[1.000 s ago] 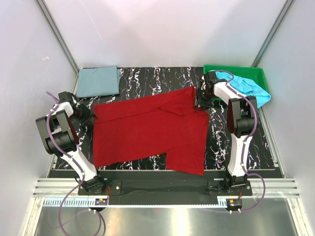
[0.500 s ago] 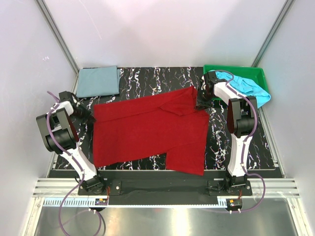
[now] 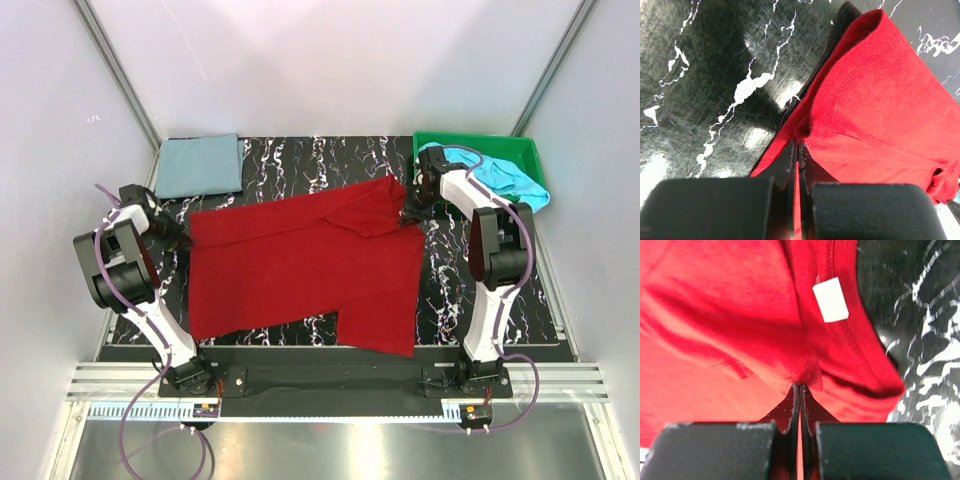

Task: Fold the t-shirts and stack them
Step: Fold the tshirt

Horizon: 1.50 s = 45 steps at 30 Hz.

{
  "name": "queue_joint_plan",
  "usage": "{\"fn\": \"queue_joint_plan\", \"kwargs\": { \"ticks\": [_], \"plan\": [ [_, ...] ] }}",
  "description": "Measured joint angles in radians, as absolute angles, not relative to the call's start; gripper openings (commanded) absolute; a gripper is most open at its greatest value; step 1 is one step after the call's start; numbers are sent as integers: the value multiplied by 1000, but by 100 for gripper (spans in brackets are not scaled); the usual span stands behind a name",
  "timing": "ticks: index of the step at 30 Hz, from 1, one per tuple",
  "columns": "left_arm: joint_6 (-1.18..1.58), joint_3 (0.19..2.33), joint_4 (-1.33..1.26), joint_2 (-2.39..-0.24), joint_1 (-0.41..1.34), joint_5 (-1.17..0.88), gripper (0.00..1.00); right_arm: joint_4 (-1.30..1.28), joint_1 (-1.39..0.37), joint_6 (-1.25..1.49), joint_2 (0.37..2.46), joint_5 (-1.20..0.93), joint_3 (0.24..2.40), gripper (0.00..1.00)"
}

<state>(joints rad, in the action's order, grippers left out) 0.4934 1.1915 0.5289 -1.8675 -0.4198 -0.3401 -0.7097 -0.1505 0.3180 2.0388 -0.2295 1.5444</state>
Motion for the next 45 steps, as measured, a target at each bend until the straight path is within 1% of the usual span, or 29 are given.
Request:
{"fn": "queue_joint_plan", "kwargs": {
  "ticks": [9, 20, 28, 34, 35, 36, 38, 39, 40, 43, 45],
  "plan": [
    [489, 1192, 530, -1868, -420, -339, 0, -707, -150, 415, 1899, -235, 1470, 0],
    [489, 1192, 530, -1868, -420, -334, 0, -647, -155, 575, 1785, -249, 1263, 0],
    [489, 1192, 530, -1868, -420, -332, 0, -591, -169, 651, 1777, -247, 1237, 0],
    [489, 1192, 530, -1868, -420, -332, 0, -575, -173, 655, 1782, -249, 1224, 0],
    [488, 1192, 530, -1868, -420, -332, 0, -573, -173, 653, 1783, -248, 1222, 4],
    [488, 1192, 530, -1868, -421, -332, 0, -573, -173, 649, 1784, -247, 1222, 12],
    [487, 1192, 530, -1868, -422, -332, 0, -575, -173, 629, 1784, -242, 1224, 20],
    [486, 1192, 530, -1868, -424, -332, 0, -581, -173, 614, 1786, -234, 1232, 30],
    [486, 1192, 531, -1868, -425, -332, 0, -591, -173, 598, 1790, -226, 1246, 34],
    [485, 1191, 532, -1868, -426, -333, 0, -614, -174, 527, 1825, -200, 1346, 40],
    [481, 1191, 533, -1868, -426, -333, 0, -625, -174, 488, 1864, -196, 1448, 41]
  ]
}}
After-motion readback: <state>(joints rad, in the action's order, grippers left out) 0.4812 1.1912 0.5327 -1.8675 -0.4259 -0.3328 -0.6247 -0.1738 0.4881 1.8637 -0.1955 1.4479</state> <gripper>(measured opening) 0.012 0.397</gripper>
